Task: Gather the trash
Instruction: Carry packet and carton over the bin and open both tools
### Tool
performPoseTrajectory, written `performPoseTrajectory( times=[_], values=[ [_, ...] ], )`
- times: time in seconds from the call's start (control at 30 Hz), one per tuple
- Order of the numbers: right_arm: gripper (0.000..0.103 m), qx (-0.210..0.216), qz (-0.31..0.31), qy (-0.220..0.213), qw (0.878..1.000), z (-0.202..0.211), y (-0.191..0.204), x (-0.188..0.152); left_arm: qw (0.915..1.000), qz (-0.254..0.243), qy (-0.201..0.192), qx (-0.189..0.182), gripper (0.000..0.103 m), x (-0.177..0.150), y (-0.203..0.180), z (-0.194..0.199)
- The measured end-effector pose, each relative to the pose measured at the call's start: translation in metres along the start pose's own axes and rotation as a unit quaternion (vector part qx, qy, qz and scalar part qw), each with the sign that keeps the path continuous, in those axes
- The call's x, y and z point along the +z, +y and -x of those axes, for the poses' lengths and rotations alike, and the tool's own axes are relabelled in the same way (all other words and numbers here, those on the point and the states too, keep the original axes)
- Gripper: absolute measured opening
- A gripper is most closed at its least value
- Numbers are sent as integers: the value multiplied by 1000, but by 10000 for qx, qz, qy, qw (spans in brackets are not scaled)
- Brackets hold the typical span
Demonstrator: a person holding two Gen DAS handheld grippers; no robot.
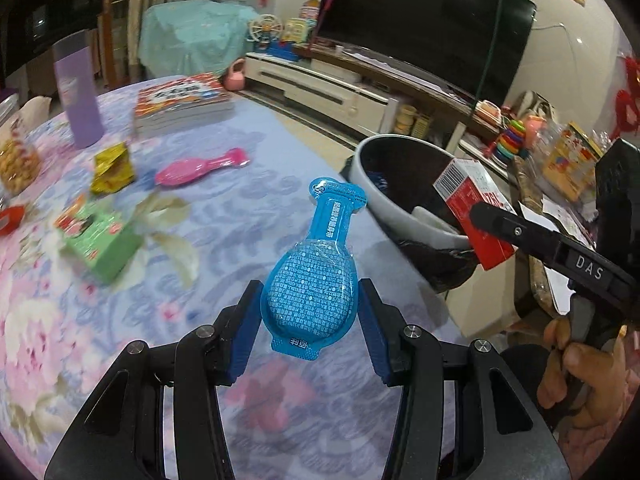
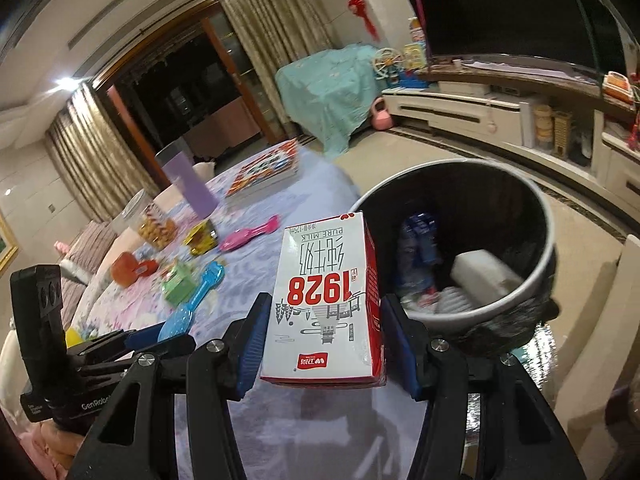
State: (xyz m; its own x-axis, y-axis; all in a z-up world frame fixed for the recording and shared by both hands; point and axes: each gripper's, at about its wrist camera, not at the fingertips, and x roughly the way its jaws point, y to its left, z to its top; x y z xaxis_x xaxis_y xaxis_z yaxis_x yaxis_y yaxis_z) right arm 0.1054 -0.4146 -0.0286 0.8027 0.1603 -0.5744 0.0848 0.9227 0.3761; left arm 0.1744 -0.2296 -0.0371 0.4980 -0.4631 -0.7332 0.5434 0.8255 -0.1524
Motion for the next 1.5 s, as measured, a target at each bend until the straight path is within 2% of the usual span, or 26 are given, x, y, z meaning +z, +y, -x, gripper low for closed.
performPoseTrajectory(
  times=[0.37, 0.63, 0.87, 1.5],
  values=[
    [56, -256, -143, -76, 9995, -2, -40, 21, 9995, -221, 89, -206, 47, 28, -37, -26],
    [56, -226, -364, -79, 9991, -8, -65, 37, 9990, -358, 76, -264, 47, 52, -61, -42],
    [56, -257, -410, -74, 9988, -13, -77, 44, 9987, -417, 138, -275, 47, 68, -74, -59],
    [56, -317, -423, -8, 9986, -21, -93, 57, 9981, -474, 301, -261, 48, 83, -90, -83]
  ],
)
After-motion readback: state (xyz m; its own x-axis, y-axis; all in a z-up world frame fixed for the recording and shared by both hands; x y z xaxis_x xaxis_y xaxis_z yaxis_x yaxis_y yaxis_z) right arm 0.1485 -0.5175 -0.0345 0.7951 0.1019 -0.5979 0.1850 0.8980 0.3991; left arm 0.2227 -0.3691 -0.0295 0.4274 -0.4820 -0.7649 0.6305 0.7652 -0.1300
